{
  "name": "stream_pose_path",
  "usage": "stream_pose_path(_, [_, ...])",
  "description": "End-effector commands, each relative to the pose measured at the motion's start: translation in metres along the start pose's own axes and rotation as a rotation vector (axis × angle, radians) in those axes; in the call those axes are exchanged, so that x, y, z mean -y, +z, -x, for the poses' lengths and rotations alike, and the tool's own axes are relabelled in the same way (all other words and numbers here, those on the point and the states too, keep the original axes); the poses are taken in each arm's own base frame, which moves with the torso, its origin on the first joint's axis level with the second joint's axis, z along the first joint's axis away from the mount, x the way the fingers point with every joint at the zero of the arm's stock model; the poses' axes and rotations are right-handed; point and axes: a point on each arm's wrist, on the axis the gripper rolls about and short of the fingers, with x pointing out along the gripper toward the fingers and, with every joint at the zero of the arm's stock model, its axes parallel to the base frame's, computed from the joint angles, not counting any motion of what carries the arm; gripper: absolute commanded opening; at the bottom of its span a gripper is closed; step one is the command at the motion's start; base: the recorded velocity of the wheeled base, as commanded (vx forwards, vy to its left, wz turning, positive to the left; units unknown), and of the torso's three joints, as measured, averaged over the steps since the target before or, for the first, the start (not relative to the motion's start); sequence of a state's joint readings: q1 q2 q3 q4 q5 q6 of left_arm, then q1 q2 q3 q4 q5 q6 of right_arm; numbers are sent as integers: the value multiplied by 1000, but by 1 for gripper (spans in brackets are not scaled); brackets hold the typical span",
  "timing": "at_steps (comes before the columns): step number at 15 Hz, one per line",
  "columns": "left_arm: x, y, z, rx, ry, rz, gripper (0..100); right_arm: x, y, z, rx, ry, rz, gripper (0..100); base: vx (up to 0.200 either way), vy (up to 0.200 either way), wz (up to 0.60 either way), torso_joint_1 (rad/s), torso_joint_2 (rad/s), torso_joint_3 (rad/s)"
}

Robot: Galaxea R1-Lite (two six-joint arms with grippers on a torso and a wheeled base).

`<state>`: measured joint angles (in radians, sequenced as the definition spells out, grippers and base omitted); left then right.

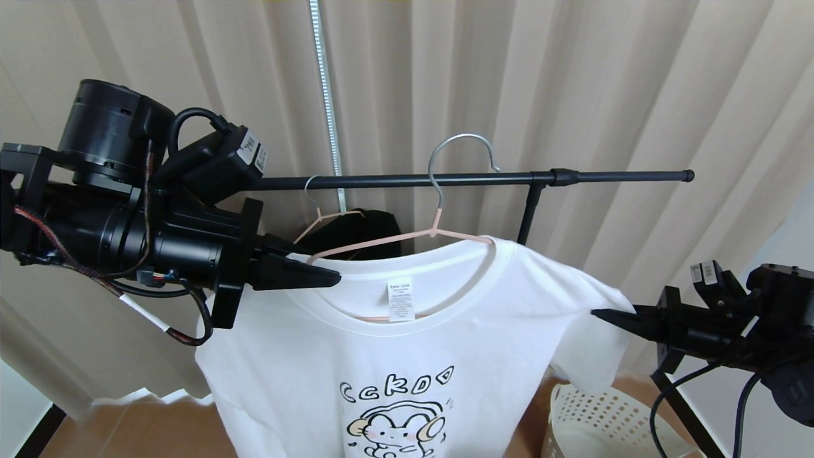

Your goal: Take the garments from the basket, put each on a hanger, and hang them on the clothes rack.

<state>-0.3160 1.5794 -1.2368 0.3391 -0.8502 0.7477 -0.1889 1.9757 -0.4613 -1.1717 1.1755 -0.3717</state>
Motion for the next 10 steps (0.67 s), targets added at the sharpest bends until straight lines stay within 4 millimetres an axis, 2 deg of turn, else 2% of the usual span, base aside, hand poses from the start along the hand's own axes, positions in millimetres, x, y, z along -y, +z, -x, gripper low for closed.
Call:
stream_pose_path(1, [0,-2,-1,-4,-3,10,0,-7,6,0,5,9,15,100,0,0,0,0,0,0])
stream_pose_path(5, [-8,-13,2,-25,24,71,0,-24,28,-7,28,45,79,100,0,0,0,0,0,0])
stream_pose_path(8, [-19,-25,7,-46,63,113,0,-47,49,-16,30,20,120,100,0,0,0,0,0,0])
stream_pose_path(9, [-21,-26,9,-48,71,115,0,-62,60,-22,37,9,99,100,0,0,0,0,0,0])
stream_pose_path(10, [-22,-27,9,-48,75,119,0,-68,67,-27,37,-31,68,100,0,0,0,0,0,0])
